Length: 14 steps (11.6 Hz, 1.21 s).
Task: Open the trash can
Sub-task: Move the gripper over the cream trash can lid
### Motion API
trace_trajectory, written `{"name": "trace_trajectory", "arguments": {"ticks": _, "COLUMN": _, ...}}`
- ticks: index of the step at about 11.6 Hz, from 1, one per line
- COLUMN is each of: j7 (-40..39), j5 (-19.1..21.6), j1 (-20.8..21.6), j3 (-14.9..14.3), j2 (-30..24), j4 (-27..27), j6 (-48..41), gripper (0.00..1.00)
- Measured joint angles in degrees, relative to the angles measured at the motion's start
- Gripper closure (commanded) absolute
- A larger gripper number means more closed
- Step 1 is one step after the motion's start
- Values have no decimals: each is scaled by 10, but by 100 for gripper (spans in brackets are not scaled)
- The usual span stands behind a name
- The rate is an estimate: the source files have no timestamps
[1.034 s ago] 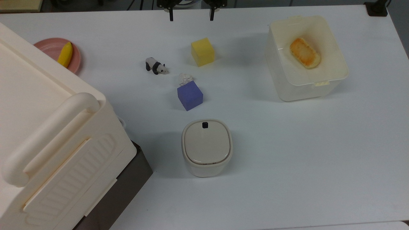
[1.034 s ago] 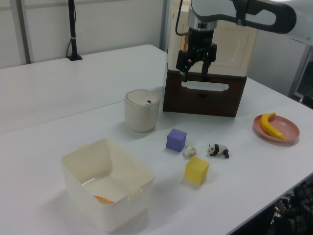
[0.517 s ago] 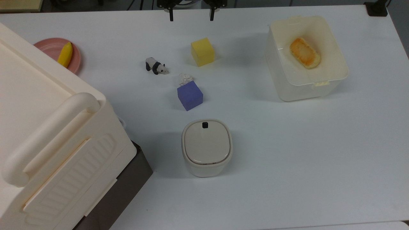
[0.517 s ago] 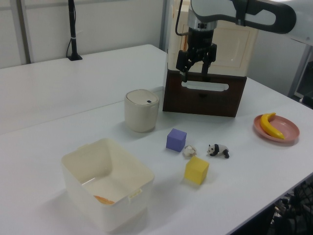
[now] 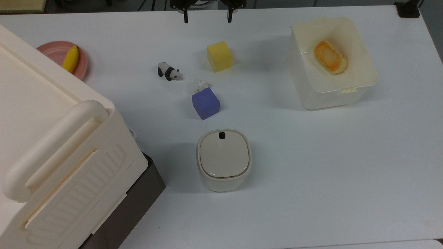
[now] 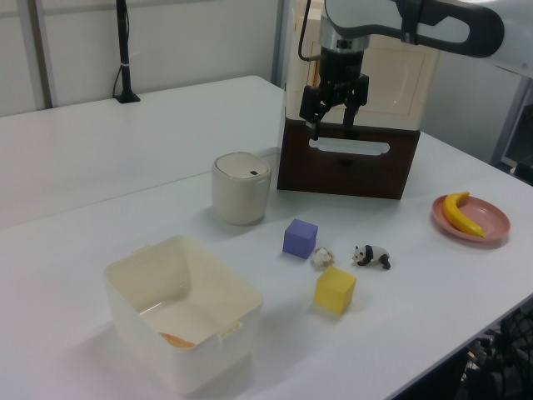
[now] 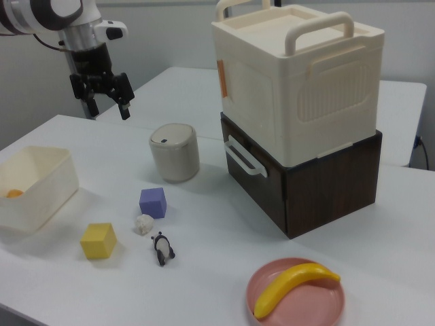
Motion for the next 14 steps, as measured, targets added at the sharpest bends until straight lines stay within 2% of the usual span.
{"name": "trace_trajectory", "arguments": {"ticks": 1, "j7": 0, "j5": 0, "j1": 0, "j3": 0, "j2": 0, "j4": 0, "j6": 0, "gripper": 75}}
{"name": "trace_trajectory", "arguments": {"ticks": 2, "j7": 0, "j5": 0, "j1": 0, "j3": 0, "j2": 0, "j4": 0, "j6": 0, "gripper": 100}}
{"name": "trace_trajectory", "arguments": {"ticks": 4, "j7": 0, "j5": 4, "j1": 0, "j3": 0, "j2": 0, "j4": 0, "j6": 0, "gripper": 100}}
{"name": "trace_trajectory", "arguments": {"ticks": 6, "j7": -33, "j5": 26, "j1": -2, "j3": -2, "j2": 0, "j4": 1, "j6": 0, "gripper": 100}}
{"name": "trace_trajectory", "arguments": {"ticks": 10, "j7": -60, "j5": 29, "j1": -5, "j3": -4, "j2": 0, "j4": 1, "j6": 3, "gripper": 100}}
{"name": "trace_trajectory", "arguments": {"ticks": 14, "j7": -75, "j5": 29, "j1": -19, "j3": -5, "j2": 22, "j4": -6, "j6": 146, "gripper": 100}}
